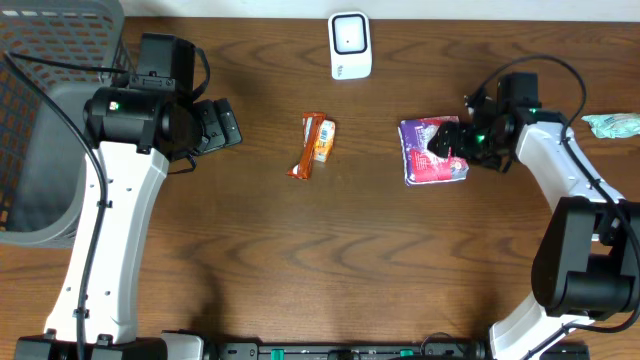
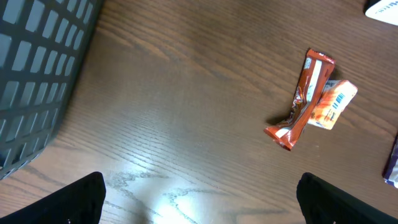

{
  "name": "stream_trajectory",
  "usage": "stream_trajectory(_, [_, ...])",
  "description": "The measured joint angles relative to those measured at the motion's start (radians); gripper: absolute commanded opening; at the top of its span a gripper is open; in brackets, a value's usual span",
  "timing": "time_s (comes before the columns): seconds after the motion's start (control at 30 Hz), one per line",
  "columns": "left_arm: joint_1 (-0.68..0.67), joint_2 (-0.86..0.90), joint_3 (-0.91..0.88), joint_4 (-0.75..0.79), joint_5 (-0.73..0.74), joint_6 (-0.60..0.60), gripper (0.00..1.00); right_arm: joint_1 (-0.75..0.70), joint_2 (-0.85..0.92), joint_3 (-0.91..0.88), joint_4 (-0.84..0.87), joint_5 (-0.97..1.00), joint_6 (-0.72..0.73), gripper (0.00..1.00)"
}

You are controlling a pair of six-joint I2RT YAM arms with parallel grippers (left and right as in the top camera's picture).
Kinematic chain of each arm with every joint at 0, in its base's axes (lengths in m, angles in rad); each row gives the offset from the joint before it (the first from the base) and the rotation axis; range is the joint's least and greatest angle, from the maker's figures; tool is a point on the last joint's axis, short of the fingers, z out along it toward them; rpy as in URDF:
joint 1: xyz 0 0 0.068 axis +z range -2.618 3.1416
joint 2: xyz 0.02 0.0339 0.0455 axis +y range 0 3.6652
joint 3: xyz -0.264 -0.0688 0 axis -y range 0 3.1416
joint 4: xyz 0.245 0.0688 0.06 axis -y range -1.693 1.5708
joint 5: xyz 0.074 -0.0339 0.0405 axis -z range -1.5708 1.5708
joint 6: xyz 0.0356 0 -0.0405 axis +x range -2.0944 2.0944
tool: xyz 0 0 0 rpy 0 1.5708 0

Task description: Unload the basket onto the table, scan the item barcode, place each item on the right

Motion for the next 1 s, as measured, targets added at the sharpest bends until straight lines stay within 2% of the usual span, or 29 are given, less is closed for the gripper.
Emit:
stream_trajectory(0.17, [0.0,0.0,0.0,0.0,0.0,0.0,0.98,0.0,0.0,-0.062,0.105,-0.043,0.006,0.6])
stream_trajectory(0.2, [0.0,0.0,0.0,0.0,0.0,0.0,0.98,0.0,0.0,-0.072,0.121,-0.05,0.012,0.55])
stream_trajectory(0.27, [0.0,0.0,0.0,0.0,0.0,0.0,0.98,0.002,0.0,-0.092,0.148,-0.06,0.023,0.39])
stream_trajectory(0.4, [0.0,0.0,0.0,0.0,0.0,0.0,0.98,0.014,0.0,-0.111,0.166,-0.082,0.049,0.2])
stream_trajectory(0.47, [0.0,0.0,0.0,0.0,0.0,0.0,0.98,0.025,0.0,-0.113,0.176,-0.098,0.064,0.22])
stream_trajectory(0.6, [0.0,0.0,0.0,0.0,0.0,0.0,0.98,0.052,0.0,-0.114,0.207,-0.134,0.082,0.48])
stream_trajectory(0.73, [0.0,0.0,0.0,0.0,0.0,0.0,0.98,0.075,0.0,-0.114,0.214,-0.121,0.111,0.6])
stream_trajectory(0.83, [0.0,0.0,0.0,0.0,0.0,0.0,0.98,0.076,0.0,-0.114,0.216,-0.1,0.128,0.67])
stream_trajectory(1.0, [0.0,0.0,0.0,0.0,0.0,0.0,0.98,0.076,0.0,-0.114,0.229,-0.082,0.132,0.69])
